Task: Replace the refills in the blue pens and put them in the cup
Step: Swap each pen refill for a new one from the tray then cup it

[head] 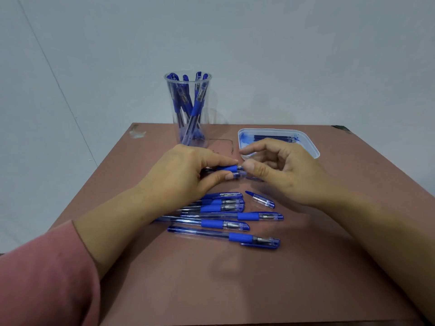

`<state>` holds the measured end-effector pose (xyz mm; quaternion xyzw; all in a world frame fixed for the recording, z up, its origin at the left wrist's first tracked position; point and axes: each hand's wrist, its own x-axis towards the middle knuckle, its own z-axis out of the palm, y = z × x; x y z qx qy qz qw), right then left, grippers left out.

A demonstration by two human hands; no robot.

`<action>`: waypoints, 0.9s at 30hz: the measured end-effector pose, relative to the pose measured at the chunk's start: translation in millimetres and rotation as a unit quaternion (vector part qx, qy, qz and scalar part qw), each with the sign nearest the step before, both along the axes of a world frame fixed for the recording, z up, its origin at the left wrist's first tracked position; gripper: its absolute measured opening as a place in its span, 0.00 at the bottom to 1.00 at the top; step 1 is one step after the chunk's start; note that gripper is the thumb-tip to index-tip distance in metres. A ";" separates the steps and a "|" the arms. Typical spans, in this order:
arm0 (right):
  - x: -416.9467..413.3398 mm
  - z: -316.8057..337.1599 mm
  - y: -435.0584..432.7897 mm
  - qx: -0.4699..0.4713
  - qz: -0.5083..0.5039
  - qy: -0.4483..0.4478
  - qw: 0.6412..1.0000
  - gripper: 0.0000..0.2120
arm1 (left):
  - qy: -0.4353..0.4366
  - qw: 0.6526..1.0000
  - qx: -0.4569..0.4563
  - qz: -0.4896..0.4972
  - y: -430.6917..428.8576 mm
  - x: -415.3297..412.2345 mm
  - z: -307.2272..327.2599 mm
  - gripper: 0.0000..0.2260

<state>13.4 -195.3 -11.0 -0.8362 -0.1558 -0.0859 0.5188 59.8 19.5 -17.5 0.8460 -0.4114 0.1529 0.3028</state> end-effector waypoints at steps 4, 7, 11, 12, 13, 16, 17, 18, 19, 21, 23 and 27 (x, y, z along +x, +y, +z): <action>1.6 -1.9 3.5 -0.026 -0.018 0.000 0.999 0.03 | -0.017 1.000 0.009 0.003 -0.1 1.3 -1.1 0.16; 2.4 -1.6 0.6 -0.051 -0.015 -0.040 0.998 0.06 | -0.013 1.000 0.016 0.018 0.0 0.3 -0.1 0.14; 5.2 0.8 -5.7 -0.043 -0.023 -0.057 0.997 0.10 | -0.012 0.998 0.035 0.058 1.7 0.5 2.6 0.11; 6.4 1.8 -8.2 -0.037 -0.033 -0.057 0.997 0.11 | -0.018 0.996 0.041 0.071 2.6 1.4 2.7 0.10; 7.4 3.3 -11.3 -0.043 -0.046 -0.058 0.996 0.11 | -0.021 0.995 0.046 0.083 3.4 2.5 2.7 0.10; 7.2 7.2 -20.5 -0.164 -0.067 -0.055 0.983 0.12 | -0.020 0.993 0.053 0.101 5.3 6.4 1.7 0.10; 6.3 7.3 -21.9 -0.218 -0.054 -0.045 0.973 0.12 | -0.020 0.993 0.053 0.103 5.5 6.9 1.5 0.10; 5.6 6.8 -21.6 -0.267 -0.035 -0.031 0.963 0.11 | -0.017 0.993 0.051 0.103 5.5 7.0 1.4 0.10; 4.9 6.2 -19.8 -0.308 -0.013 -0.014 0.951 0.09 | -0.015 0.994 0.050 0.101 5.3 6.7 1.3 0.10; 5.2 4.6 -14.7 -0.371 0.025 -0.007 0.928 0.07 | -0.012 0.994 0.054 0.097 5.2 5.8 0.8 0.10; 7.1 4.3 -10.5 -0.398 0.047 -0.022 0.916 0.08 | -0.010 0.993 0.060 0.097 5.8 6.1 0.4 0.10; 7.2 4.2 -13.2 -0.364 0.044 -0.020 0.930 0.10 | -0.004 0.994 0.058 0.096 5.4 6.5 0.4 0.11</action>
